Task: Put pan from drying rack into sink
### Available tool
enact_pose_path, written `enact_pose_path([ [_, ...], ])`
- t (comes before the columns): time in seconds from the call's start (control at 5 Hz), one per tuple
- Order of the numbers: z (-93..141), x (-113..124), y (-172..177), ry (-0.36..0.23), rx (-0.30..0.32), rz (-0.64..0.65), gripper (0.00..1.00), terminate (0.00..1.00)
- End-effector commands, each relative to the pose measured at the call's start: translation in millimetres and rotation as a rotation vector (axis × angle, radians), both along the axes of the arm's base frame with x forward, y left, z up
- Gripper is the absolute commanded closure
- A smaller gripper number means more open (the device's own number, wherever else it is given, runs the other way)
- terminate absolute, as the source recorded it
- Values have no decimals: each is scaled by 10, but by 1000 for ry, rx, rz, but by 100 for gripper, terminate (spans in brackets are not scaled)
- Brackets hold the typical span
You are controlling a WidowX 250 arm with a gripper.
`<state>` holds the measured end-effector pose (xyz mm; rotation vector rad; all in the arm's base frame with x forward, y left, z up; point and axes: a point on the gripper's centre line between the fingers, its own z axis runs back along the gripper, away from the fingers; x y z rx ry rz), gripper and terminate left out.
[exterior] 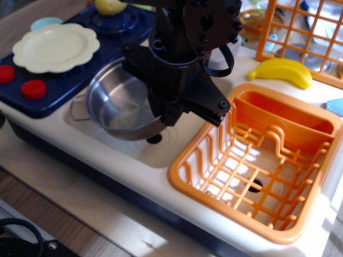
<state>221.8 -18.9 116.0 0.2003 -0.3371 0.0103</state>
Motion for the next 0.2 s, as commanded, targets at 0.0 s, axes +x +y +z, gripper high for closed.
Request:
enact_pose_path([
  [0.0, 17, 63, -2, -24, -18, -28, 0, 100],
])
